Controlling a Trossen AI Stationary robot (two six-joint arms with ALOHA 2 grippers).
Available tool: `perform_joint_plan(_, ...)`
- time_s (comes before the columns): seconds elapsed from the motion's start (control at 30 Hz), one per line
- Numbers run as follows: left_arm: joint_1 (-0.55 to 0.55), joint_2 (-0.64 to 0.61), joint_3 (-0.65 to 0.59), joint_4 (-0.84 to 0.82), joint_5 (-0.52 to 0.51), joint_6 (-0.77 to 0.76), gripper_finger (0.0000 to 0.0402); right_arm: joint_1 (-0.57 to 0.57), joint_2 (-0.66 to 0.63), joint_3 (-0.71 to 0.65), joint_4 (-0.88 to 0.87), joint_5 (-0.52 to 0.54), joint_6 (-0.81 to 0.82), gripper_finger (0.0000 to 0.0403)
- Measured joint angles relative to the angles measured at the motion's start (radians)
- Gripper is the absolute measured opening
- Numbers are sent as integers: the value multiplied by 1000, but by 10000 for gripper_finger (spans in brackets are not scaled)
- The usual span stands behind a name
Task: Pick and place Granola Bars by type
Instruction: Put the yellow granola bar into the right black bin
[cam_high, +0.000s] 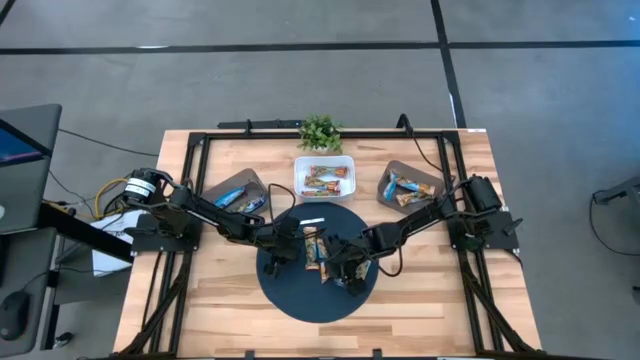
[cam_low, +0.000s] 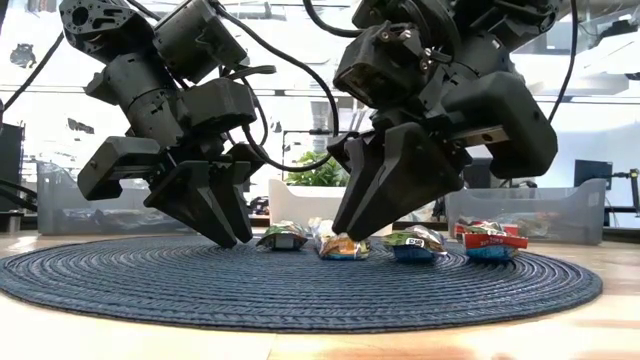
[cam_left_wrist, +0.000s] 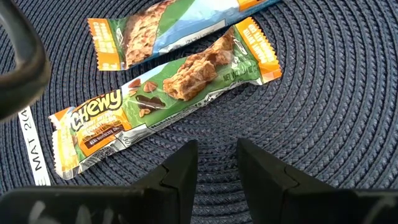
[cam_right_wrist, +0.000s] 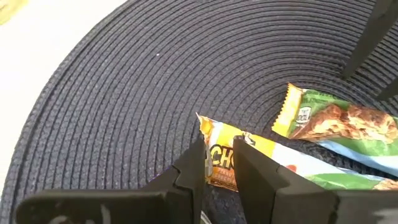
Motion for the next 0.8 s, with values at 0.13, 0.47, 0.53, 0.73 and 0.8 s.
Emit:
perform_joint_plan(0.13,0,0,0,0,0,0,107,0,0,0,0,-2,7,92)
perform_joint_plan(0.47,0,0,0,0,0,0,107,7,0,0,1,5,6,194)
perform_joint_plan(0.53,0,0,0,0,0,0,107,7,0,0,1,21,-7,202)
perform_joint_plan(0.73,0,0,0,0,0,0,107,7,0,0,-14,114,-20,178)
perform_joint_plan(0.8,0,0,0,0,-1,0,107,7,0,0,-15,116,-24,155)
